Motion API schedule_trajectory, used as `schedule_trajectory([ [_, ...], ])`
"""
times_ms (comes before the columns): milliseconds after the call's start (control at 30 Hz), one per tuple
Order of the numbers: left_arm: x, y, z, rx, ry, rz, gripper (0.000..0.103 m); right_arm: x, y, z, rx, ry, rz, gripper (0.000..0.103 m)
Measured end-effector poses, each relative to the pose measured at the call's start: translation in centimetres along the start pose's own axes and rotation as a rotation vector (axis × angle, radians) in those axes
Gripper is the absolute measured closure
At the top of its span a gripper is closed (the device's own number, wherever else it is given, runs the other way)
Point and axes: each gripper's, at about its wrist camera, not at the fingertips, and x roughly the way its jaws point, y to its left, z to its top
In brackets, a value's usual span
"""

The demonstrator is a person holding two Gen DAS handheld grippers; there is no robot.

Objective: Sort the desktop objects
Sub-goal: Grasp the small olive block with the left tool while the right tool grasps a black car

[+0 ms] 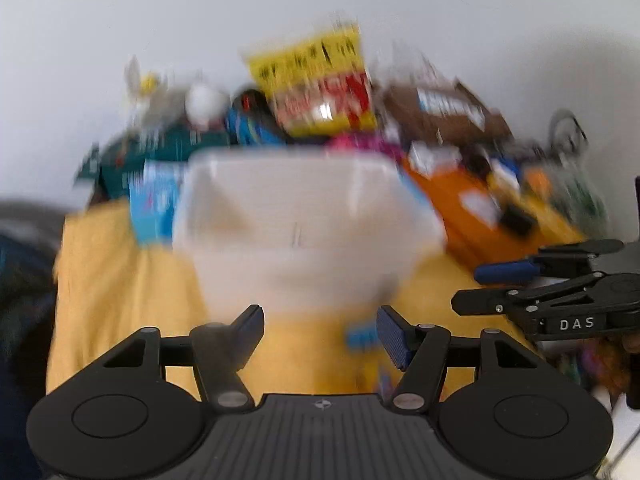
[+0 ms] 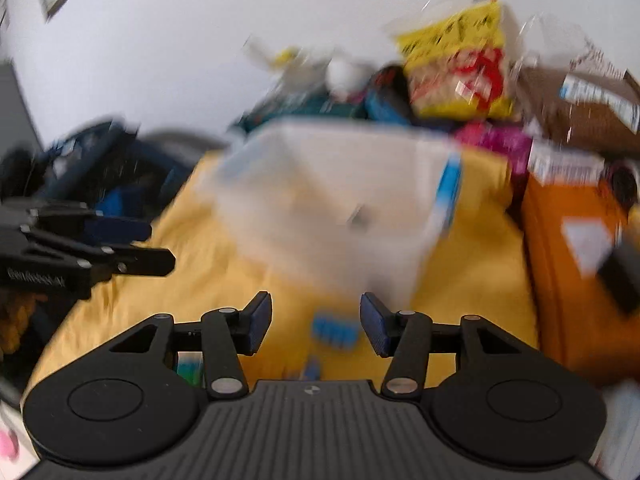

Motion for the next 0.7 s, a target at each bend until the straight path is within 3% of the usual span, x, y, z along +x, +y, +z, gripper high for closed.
schedule_trajectory([
  [100, -1.0, -0.6, -6.5, 0.017, 0.072, 0.029, 0.037, 0.0, 2.3, -5.5, 0.006, 0.064, 0.008, 0.050],
  [200, -1.5, -1.2, -10.8, 0.016, 0.130, 0.011, 0.037, 0.8, 4.0, -9.2, 0.026, 0.132, 0.011, 0.050],
  [467, -0.5, -3.7, -15.6, 0.084, 0.199, -0.035, 0.039, 2.8, 5.5, -11.1, 0.048, 0.154, -0.042, 0.050],
  [600, 0.5, -4.0, -17.0, 0.108, 0.247, -0.035, 0.068, 3.8, 5.7, -11.8, 0.062, 0.168, -0.064, 0.048],
  [700, 0.5, -3.6, -17.3, 0.093, 0.236, -0.028, 0.079, 4.7, 5.6, -11.9, 0.082, 0.192, -0.063, 0.052],
])
